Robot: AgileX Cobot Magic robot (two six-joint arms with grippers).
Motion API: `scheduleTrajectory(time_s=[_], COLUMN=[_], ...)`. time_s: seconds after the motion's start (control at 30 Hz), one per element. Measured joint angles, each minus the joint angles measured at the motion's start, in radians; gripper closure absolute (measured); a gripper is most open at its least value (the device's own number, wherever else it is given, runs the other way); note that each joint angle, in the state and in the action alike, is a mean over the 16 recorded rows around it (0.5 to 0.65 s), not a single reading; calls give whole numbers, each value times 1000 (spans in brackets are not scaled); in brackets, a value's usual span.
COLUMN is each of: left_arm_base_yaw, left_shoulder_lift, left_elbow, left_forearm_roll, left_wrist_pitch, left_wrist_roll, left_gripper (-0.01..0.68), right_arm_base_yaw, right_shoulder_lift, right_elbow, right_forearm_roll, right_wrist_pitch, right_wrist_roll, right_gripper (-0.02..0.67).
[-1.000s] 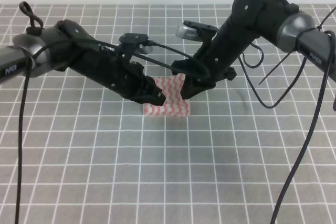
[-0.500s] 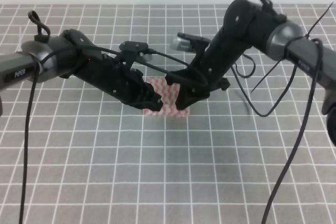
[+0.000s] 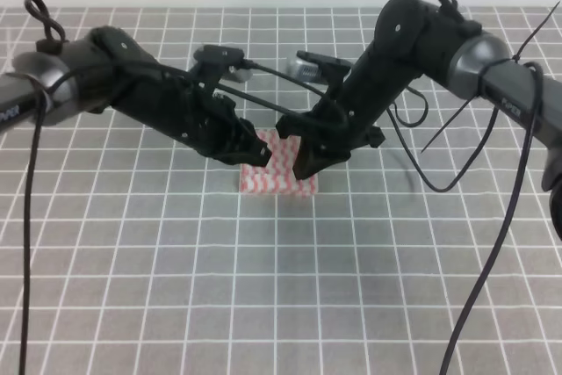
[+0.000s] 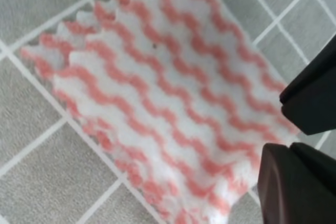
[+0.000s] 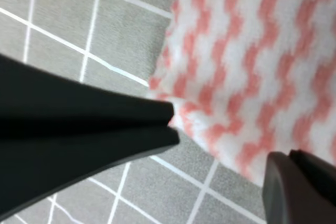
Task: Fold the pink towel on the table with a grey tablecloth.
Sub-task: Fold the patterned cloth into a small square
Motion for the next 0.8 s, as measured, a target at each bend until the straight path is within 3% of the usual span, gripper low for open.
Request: scheduleTrajectory(time_s=[0.8], left_arm_base_yaw=[19], left_shoulder_lift=[21], left_elbow=[-1], left_forearm_roll=[7], left_wrist_pitch=[-51], left_wrist_roll=[4], left_gripper=[675], right_arm_base_yaw=[-12], right_shoulder_lift=[28], right_elbow=[-3], right_forearm_roll=[0], right_wrist_pitch=[-103], right_wrist_roll=[9], right_gripper=[664])
